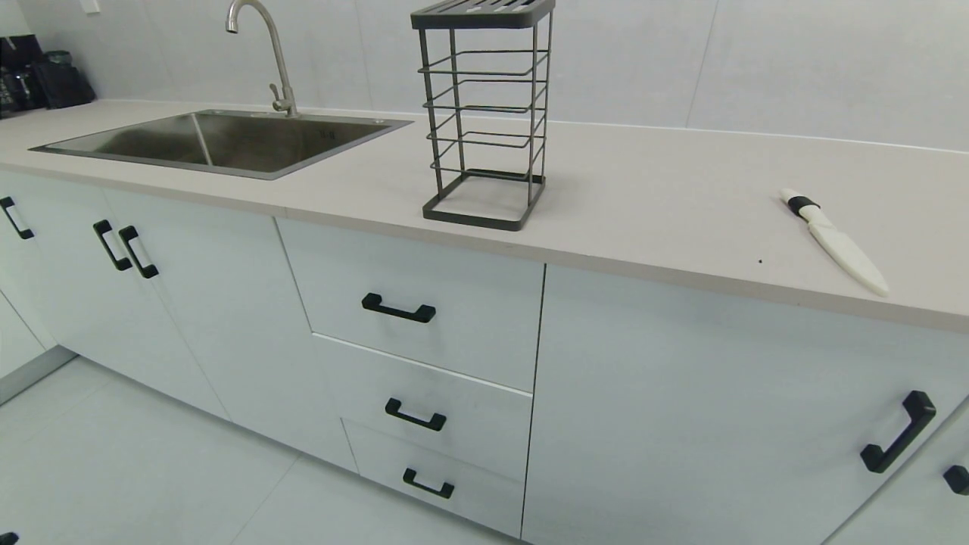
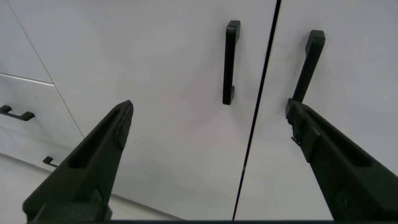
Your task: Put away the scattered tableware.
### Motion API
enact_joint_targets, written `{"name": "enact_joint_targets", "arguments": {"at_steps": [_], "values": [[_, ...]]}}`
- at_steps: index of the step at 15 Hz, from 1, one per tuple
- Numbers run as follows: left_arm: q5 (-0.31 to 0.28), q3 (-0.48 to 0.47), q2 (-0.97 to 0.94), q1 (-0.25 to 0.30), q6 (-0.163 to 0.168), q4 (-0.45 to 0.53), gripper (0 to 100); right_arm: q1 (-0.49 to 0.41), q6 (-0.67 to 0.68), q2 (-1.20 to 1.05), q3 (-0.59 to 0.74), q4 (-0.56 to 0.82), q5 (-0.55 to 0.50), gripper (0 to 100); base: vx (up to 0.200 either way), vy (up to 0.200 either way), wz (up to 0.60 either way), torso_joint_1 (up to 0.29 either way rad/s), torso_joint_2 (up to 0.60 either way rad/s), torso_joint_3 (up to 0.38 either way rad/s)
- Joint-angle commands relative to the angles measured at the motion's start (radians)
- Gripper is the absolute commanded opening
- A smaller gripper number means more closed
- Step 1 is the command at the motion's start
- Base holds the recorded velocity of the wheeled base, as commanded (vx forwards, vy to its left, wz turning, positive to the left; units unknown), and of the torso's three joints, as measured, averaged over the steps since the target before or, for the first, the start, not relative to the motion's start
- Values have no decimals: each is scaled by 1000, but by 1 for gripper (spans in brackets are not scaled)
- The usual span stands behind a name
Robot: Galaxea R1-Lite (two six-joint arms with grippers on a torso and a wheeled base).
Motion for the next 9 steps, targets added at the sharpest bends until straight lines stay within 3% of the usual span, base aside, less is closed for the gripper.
{"name": "enact_joint_targets", "arguments": {"at_steps": [1, 2, 3, 6, 8, 9], "values": [[59, 10, -84, 8, 33, 36, 100, 0, 0, 2, 0, 0, 0, 100, 0, 0, 0, 0, 0, 0], [99, 13, -84, 8, 35, 50, 100, 0, 0, 2, 0, 0, 0, 100, 0, 0, 0, 0, 0, 0], [129, 11, -84, 8, 16, 94, 100, 0, 0, 2, 0, 0, 0, 100, 0, 0, 0, 0, 0, 0], [137, 13, -84, 8, -13, 84, 100, 0, 0, 2, 0, 0, 2, 100, 0, 0, 0, 0, 0, 0], [169, 13, -84, 8, -66, 85, 100, 0, 0, 2, 0, 0, 0, 100, 0, 0, 0, 0, 0, 0], [174, 13, -84, 8, -68, 87, 100, 0, 0, 2, 2, 0, 0, 100, 0, 0, 0, 0, 0, 0]]}}
